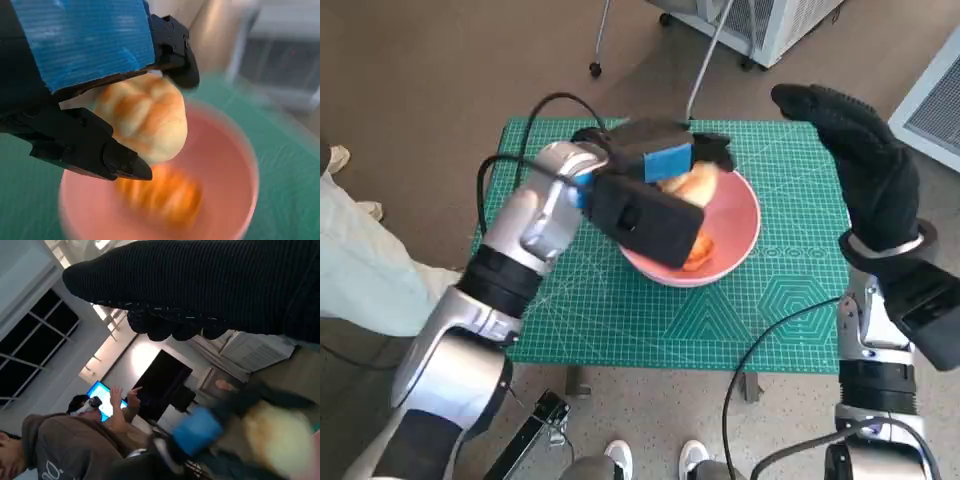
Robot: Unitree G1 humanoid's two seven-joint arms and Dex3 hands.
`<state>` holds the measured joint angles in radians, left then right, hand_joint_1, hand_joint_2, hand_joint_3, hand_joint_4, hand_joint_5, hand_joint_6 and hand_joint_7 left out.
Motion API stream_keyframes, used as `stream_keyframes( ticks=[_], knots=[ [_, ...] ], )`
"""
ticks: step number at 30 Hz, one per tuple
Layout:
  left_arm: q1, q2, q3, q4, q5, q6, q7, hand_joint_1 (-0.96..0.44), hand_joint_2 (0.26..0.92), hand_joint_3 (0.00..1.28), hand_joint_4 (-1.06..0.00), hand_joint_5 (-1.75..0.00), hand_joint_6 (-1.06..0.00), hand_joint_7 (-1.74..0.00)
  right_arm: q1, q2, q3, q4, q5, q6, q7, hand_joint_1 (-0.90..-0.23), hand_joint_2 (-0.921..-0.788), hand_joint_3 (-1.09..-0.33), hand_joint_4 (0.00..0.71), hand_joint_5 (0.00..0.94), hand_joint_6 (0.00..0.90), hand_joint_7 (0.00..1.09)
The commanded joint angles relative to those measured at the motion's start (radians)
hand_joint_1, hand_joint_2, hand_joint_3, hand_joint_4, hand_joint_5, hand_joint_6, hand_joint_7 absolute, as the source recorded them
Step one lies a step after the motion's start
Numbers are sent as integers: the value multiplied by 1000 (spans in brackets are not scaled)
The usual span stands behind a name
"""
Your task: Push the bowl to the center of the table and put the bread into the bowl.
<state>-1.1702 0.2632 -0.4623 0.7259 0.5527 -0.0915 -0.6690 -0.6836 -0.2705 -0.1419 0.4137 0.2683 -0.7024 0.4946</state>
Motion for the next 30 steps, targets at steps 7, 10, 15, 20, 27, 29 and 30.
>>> stream_keyframes(
  ticks=[7, 10, 15, 20, 27, 29, 30],
  knots=[
    [16, -1, 17, -11, -21, -57, 71, -93, 817, 43, 0, 0, -19, -461, 33, -1, 1, -10, -25, 9, -28, -649, -921, -760, 222, 20, -1, 549],
    [14, -2, 23, 14, -30, -87, 99, -100, 821, 41, -42, -20, -79, -520, 35, 1, 2, -14, -28, 9, -34, -649, -921, -760, 222, 20, -1, 549],
    [23, 13, 47, 19, -53, -149, 147, -105, 836, 37, -248, -82, -224, -647, 32, 2, 3, -12, -33, 10, -41, -649, -921, -761, 222, 20, -1, 551],
    [48, 39, 75, 2, -69, -223, 211, -133, 856, 37, -471, -173, -362, -771, 27, 2, 3, -8, -36, 9, -43, -649, -921, -759, 223, 20, -1, 563],
    [97, 68, 153, 4, -140, -340, 296, -318, 910, 146, -505, -759, -526, -1254, 21, 1, 3, -9, -34, 11, -44, -648, -921, -760, 223, 19, -1, 580],
    [117, 71, 187, -1, -172, -361, 317, -340, 915, 157, -499, -858, -547, -1299, 19, 1, 2, -9, -32, 11, -44, -648, -921, -760, 223, 19, -1, 582],
    [125, 71, 201, -3, -185, -369, 326, -348, 917, 162, -483, -890, -554, -1316, 18, 1, 2, -9, -31, 11, -43, -648, -921, -759, 223, 19, -1, 583]
  ],
)
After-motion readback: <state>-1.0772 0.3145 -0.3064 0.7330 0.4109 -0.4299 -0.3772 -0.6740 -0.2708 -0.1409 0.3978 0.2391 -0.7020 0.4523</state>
